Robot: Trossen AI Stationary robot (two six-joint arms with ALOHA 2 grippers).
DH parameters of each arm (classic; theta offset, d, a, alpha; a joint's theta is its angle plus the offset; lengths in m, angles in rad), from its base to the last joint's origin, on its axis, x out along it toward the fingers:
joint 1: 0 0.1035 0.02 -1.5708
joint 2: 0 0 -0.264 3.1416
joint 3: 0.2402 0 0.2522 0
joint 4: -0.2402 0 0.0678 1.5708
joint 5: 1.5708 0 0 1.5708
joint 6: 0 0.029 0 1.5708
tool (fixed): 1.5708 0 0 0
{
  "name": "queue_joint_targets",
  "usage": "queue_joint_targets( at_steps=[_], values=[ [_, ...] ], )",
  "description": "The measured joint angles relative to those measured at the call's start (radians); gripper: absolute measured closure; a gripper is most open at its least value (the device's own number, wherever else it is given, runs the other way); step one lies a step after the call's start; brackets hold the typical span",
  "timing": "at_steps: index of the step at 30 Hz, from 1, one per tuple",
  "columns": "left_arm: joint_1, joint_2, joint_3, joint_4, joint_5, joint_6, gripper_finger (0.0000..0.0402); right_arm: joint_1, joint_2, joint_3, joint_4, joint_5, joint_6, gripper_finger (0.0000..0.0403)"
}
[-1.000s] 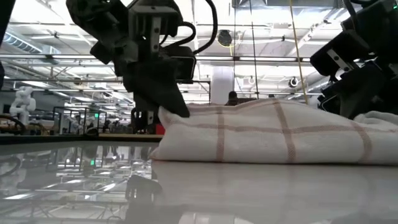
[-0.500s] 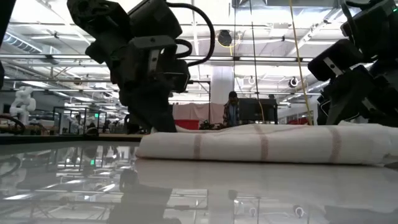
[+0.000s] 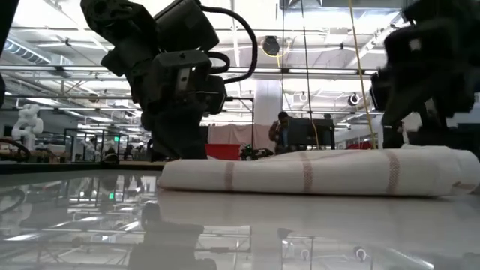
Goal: Roll towel
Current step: Roll the white checkered towel
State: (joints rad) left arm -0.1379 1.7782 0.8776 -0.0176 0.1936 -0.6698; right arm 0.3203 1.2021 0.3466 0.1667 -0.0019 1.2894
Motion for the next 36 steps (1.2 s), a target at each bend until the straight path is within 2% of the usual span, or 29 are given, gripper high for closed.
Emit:
queue_joint_targets(
  at_steps=[5, 7, 10, 12, 19, 24, 36],
  values=[
    [0.000, 0.000, 0.000, -0.024, 0.000, -0.006, 0.0379, 0.034, -0.018, 0.256, -0.396, -0.001, -0.341, 0.0105],
    [0.002, 0.000, 0.000, -0.026, 0.000, -0.006, 0.0379, 0.065, 0.008, 0.372, -0.513, 0.043, -0.498, 0.0105],
    [0.007, 0.000, 0.000, -0.029, 0.001, -0.006, 0.0379, 0.125, 0.067, 0.497, -0.577, 0.151, -0.668, 0.0104],
    [0.013, 0.000, 0.000, -0.035, 0.001, -0.007, 0.0379, 0.152, 0.129, 0.541, -0.592, 0.208, -0.683, 0.0102],
    [0.019, 0.000, 0.000, -0.052, 0.012, -0.033, 0.0379, 0.182, 0.347, 0.571, -0.576, 0.210, -0.624, 0.0088],
    [0.019, 0.000, 0.000, -0.053, 0.020, -0.032, 0.0379, 0.180, 0.383, 0.577, -0.439, 0.207, -0.655, 0.0087],
    [0.019, 0.000, 0.000, -0.055, 0.036, -0.031, 0.0379, 0.170, 0.477, 0.574, -0.490, 0.186, -0.644, 0.0087]
  ],
)
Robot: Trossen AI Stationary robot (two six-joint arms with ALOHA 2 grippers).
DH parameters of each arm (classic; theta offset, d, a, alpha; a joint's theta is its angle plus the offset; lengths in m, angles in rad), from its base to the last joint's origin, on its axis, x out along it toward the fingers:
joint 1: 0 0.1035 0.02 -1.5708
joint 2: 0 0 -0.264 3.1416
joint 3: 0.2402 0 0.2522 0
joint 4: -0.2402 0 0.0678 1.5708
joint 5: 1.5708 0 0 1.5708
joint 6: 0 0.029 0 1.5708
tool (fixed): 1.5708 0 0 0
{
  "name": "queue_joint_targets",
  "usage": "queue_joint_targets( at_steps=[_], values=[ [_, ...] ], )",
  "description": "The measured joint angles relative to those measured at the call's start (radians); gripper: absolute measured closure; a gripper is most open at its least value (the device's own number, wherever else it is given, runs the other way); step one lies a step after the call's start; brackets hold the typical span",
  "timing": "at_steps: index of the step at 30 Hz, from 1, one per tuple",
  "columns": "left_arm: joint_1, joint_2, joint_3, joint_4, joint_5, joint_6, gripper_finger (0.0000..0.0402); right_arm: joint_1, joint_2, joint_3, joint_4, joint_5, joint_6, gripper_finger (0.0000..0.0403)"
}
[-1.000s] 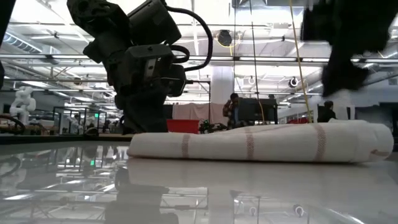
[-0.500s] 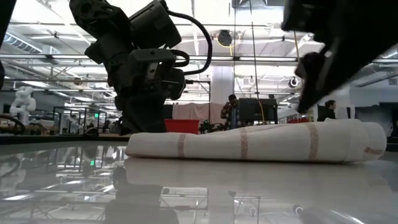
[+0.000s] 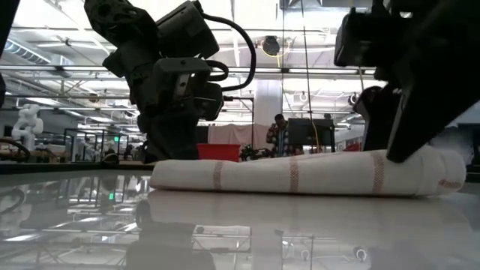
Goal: Roll towel
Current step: Roll the white checkered towel
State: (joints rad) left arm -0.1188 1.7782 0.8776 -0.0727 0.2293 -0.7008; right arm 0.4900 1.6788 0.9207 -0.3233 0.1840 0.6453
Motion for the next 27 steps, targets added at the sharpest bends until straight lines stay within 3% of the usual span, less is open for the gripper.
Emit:
queue_joint_targets(
  at_steps=[7, 16, 21, 27],
  values=[
    [0.001, 0.000, 0.000, 0.001, 0.002, 0.008, 0.0379, -0.011, 0.005, 0.000, -0.046, -0.004, -0.027, 0.0081],
    [0.001, 0.000, 0.000, 0.001, 0.002, 0.010, 0.0379, -0.063, 0.024, 0.000, -0.036, -0.037, -0.115, 0.0125],
    [0.001, 0.000, 0.000, 0.002, 0.002, 0.031, 0.0379, -0.080, 0.080, 0.004, 0.013, -0.139, -0.138, 0.0119],
    [0.003, 0.000, 0.000, 0.000, 0.010, 0.052, 0.0379, -0.079, 0.112, 0.005, 0.023, -0.155, -0.153, 0.0128]
  ],
)
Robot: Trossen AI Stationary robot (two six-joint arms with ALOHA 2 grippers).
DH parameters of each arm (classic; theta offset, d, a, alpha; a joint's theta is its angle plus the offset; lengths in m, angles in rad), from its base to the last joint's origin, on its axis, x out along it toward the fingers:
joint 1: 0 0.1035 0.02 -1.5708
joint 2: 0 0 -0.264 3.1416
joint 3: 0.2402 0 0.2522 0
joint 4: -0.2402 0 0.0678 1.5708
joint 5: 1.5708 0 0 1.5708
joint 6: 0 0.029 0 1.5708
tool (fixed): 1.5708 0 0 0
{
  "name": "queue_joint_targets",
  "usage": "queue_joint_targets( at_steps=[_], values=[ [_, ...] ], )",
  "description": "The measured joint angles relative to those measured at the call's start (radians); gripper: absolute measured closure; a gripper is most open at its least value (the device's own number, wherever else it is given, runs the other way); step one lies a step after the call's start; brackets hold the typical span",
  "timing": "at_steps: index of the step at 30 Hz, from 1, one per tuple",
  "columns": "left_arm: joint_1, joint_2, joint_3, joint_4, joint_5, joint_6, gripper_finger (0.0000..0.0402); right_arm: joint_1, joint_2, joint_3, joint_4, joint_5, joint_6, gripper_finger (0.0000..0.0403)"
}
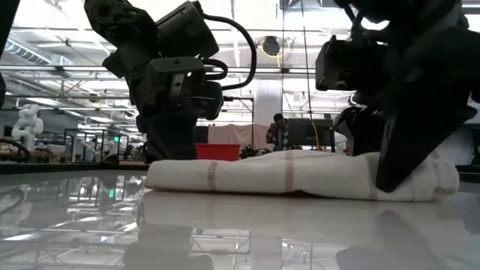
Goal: Roll towel
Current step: Roll the white checkered towel
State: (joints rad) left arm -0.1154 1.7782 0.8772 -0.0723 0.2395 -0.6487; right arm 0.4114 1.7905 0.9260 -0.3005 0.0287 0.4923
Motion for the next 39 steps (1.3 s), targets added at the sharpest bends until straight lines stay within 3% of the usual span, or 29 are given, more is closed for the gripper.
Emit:
queue_joint_targets(
  at_steps=[5, 13, 18, 21, 26, 33, 39],
  values=[
    [0.000, -0.061, 0.000, -0.061, -0.001, 0.007, 0.0359, -0.006, -0.002, -0.001, -0.010, -0.001, -0.026, 0.0159],
    [0.007, -0.264, 0.000, -0.246, -0.036, 0.080, 0.0257, -0.006, -0.001, -0.003, -0.003, 0.000, -0.024, 0.0221],
    [-0.062, -0.380, 0.000, -0.329, -0.138, 0.182, 0.0230, -0.006, 0.001, -0.005, 0.014, -0.004, -0.020, 0.0259],
    [-0.138, -0.405, 0.000, -0.268, -0.187, 0.360, 0.0228, -0.005, 0.002, -0.006, 0.037, -0.006, -0.006, 0.0280],
    [-0.265, -0.339, 0.000, -0.179, -0.281, 0.652, 0.0209, -0.007, 0.003, -0.006, 0.050, -0.007, -0.006, 0.0309],
    [-0.278, -0.163, 0.000, 0.063, -0.298, 0.526, 0.0141, -0.027, 0.002, -0.006, 0.051, -0.011, 0.004, 0.0343],
    [-0.290, -0.062, 0.000, 0.135, -0.317, 0.437, 0.0131, -0.039, 0.003, -0.006, 0.060, -0.013, 0.004, 0.0351]
  ],
)
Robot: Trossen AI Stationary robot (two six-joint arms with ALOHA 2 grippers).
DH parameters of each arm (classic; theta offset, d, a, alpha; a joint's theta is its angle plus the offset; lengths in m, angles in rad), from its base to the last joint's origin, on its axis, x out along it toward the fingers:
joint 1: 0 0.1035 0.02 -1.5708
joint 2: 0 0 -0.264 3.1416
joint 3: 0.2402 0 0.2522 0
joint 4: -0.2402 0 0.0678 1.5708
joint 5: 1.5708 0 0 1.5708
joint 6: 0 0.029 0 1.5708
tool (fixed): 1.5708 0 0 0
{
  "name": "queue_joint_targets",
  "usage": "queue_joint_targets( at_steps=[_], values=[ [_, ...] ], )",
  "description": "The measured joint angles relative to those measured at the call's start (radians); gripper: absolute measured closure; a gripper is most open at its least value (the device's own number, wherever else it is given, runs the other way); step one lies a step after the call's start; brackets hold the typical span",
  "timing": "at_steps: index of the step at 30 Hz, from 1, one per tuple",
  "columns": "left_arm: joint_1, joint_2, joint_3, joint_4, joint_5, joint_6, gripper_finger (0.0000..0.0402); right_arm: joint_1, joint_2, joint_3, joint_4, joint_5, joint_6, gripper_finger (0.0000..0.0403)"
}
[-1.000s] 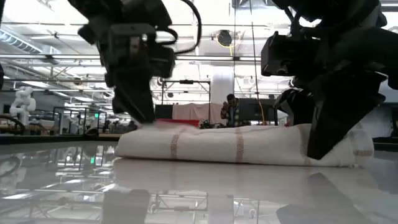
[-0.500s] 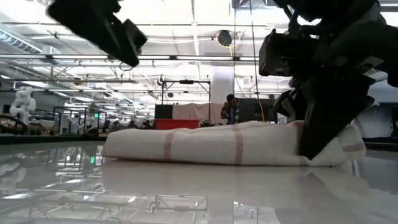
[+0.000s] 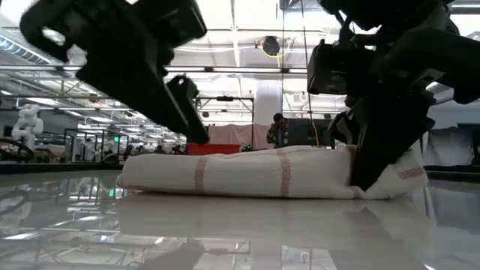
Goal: Roll towel
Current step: Roll the white checkered towel
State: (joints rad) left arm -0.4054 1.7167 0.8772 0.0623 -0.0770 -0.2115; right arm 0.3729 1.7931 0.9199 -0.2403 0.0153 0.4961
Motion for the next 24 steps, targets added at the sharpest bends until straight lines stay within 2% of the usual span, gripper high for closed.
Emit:
queue_joint_targets(
  at_steps=[4, 10, 14, 20, 24],
  values=[
    [-0.019, 0.036, 0.000, 0.001, -0.078, -0.017, 0.0131, 0.000, 0.000, 0.000, 0.007, 0.001, -0.003, 0.0352],
    [-0.029, 0.063, 0.000, 0.002, -0.082, -0.045, 0.0131, -0.001, 0.000, 0.000, 0.012, 0.004, -0.003, 0.0352],
    [-0.026, 0.077, 0.002, -0.018, -0.119, -0.032, 0.0131, 0.000, 0.000, 0.000, 0.013, 0.005, -0.009, 0.0353],
    [-0.002, 0.142, 0.008, -0.064, 0.004, -0.013, 0.0148, -0.001, 0.000, 0.000, 0.023, 0.007, -0.035, 0.0353],
    [0.000, 0.149, 0.008, -0.072, 0.047, -0.016, 0.0211, -0.001, 0.000, 0.000, 0.029, 0.000, -0.029, 0.0353]
  ],
)
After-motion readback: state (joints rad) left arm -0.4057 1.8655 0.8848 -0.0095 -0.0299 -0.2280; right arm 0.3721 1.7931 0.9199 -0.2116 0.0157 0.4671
